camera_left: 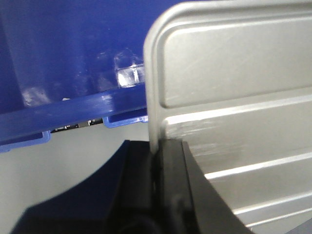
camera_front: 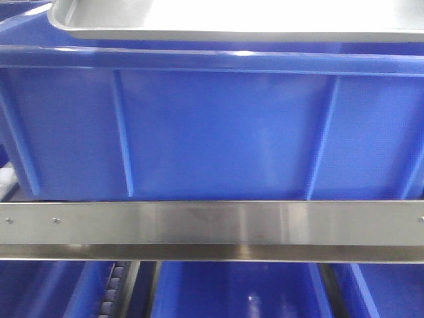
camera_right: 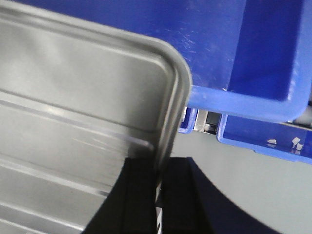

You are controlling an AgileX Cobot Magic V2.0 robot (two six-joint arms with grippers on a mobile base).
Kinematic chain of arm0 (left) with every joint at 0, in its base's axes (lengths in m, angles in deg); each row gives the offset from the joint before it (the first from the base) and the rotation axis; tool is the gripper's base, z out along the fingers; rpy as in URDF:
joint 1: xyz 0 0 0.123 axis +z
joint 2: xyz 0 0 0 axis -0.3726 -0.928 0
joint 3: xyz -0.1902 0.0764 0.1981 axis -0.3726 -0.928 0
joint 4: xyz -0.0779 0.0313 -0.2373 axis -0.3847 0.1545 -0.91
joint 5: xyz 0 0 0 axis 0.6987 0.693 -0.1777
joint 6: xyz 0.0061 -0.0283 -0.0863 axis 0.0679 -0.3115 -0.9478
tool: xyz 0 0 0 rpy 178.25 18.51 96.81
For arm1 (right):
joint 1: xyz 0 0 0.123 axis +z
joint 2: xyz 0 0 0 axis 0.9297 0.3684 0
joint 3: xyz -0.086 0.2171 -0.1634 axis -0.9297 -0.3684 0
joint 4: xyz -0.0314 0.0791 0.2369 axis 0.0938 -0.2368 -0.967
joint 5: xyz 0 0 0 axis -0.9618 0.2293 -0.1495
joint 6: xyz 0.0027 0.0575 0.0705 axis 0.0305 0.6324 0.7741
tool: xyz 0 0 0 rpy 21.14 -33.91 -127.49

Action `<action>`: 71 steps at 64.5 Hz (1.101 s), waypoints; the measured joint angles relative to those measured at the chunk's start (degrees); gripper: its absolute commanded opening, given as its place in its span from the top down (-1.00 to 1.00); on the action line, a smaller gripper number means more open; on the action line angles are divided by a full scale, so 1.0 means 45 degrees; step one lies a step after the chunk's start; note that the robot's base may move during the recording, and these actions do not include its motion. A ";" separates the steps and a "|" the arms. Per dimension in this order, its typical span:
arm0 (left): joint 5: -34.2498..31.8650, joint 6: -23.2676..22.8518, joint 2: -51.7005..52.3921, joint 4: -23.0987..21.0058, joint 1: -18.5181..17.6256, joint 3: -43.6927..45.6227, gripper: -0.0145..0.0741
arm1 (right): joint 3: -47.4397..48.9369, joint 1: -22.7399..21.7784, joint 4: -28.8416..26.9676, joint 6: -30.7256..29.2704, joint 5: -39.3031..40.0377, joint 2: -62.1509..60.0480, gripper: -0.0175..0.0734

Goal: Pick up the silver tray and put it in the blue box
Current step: 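Turn and approach the rack with the large blue bin, then lower the held tray into the blue bin and open both grippers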

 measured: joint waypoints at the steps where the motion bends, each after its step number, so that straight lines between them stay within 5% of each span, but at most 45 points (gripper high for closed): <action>1: 0.0000 0.0000 0.0000 0.0000 0.0000 0.0000 0.91 | 0.0000 0.0000 0.0000 0.0000 0.0000 0.0000 0.49; 71: -0.0309 0.0067 0.0000 0.0025 0.0000 0.0000 0.91 | 0.0000 0.0000 0.0121 0.0000 0.0058 0.0000 0.49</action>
